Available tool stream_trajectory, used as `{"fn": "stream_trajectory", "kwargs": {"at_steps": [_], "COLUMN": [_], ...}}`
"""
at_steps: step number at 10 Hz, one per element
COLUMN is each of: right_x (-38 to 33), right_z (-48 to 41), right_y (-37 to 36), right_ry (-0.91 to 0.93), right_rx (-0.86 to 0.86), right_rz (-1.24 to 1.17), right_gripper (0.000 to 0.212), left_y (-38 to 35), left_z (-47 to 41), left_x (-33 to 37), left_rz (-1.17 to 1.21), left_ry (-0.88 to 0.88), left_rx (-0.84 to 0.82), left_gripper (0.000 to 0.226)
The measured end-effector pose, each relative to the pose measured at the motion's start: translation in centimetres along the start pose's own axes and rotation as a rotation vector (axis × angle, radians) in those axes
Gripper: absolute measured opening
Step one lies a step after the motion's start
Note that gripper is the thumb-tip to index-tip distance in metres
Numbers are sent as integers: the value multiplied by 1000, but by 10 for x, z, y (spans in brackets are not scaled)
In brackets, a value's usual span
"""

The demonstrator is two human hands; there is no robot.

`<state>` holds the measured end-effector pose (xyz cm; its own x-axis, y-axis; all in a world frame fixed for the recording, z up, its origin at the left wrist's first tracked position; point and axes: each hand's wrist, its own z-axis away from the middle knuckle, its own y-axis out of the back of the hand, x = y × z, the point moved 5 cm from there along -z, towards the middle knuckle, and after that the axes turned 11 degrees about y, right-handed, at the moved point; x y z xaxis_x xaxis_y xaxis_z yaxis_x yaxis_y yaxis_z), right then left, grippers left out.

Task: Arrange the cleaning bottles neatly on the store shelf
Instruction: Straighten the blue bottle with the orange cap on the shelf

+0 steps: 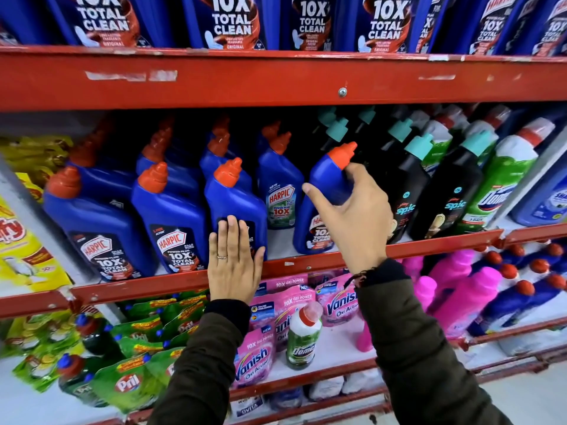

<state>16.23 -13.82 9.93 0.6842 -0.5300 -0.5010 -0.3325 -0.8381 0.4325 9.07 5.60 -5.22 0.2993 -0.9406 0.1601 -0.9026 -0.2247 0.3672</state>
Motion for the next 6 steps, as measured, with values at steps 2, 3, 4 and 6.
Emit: {"fn": "stream_trajectory", "kwargs": {"at_steps": [2, 3, 4, 6], "right_x": [-24, -24, -27, -23], "right_z": [0, 5, 6, 11], "right_y": [-24, -30, -33, -37], "right_ry": [37, 46, 80, 98], "right_rx": [-66, -73, -99, -134], "right_rz": [39, 55, 71, 41], "right_gripper": [53, 55, 58, 68], "left_y": [0, -1, 0, 0], "left_z": [0, 0, 0, 0], "left_x": [-1, -1, -1, -1], "left_rz": [4, 14, 10, 5], "left_ry": [-2, -8, -4, -7], "left_rx": [1, 4, 2, -7], "left_gripper": [69, 69, 70, 70]}}
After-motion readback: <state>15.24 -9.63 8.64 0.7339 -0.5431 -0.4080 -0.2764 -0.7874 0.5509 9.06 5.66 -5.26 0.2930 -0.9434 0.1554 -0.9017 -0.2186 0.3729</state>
